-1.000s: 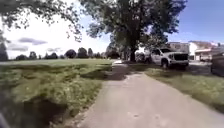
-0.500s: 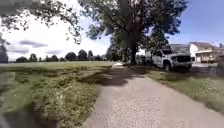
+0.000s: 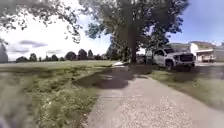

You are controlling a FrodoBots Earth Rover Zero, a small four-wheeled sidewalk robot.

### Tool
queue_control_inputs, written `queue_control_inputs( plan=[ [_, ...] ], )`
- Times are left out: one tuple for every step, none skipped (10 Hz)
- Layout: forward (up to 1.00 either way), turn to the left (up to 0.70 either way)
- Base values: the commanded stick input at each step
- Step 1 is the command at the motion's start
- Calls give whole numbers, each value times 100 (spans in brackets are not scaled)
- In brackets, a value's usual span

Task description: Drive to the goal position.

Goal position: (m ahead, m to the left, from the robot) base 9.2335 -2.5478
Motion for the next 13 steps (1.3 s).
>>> queue_control_inputs(
  plan=[
    [70,0],
    [70,0],
    [70,0],
    [70,0],
    [70,0],
    [70,0],
    [70,0],
    [70,0],
    [70,0],
    [70,0],
    [70,0],
    [70,0],
    [70,0]
  ],
)
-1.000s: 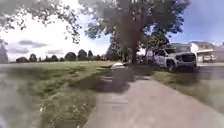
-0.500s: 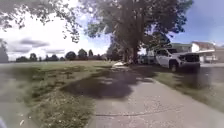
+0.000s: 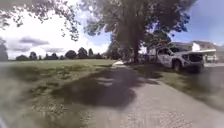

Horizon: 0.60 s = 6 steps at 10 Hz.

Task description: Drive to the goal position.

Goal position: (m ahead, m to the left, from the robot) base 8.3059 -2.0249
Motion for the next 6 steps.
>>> queue_control_inputs(
  plan=[
    [70,0],
    [70,0],
    [70,0],
    [70,0],
    [70,0],
    [70,0]
  ],
)
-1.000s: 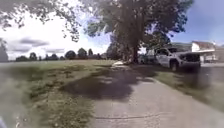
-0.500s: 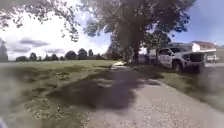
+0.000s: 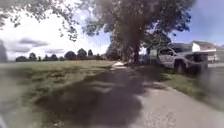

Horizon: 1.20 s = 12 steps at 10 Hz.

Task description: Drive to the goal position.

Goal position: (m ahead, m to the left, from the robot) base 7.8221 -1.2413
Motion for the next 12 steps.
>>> queue_control_inputs(
  plan=[
    [70,0],
    [70,0],
    [70,0],
    [70,0],
    [70,0],
    [70,-4],
    [70,-29],
    [70,-35],
    [70,0],
    [70,0],
    [70,0],
    [70,0]
  ],
)
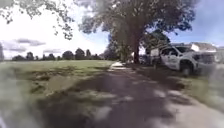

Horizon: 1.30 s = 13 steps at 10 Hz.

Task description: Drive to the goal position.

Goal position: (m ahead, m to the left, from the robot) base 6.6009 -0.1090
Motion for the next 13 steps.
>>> queue_control_inputs(
  plan=[
    [70,0],
    [70,0],
    [70,0],
    [70,0],
    [70,0],
    [70,0],
    [70,0],
    [70,0],
    [70,0],
    [70,0],
    [70,0],
    [70,0],
    [70,0]
  ],
)
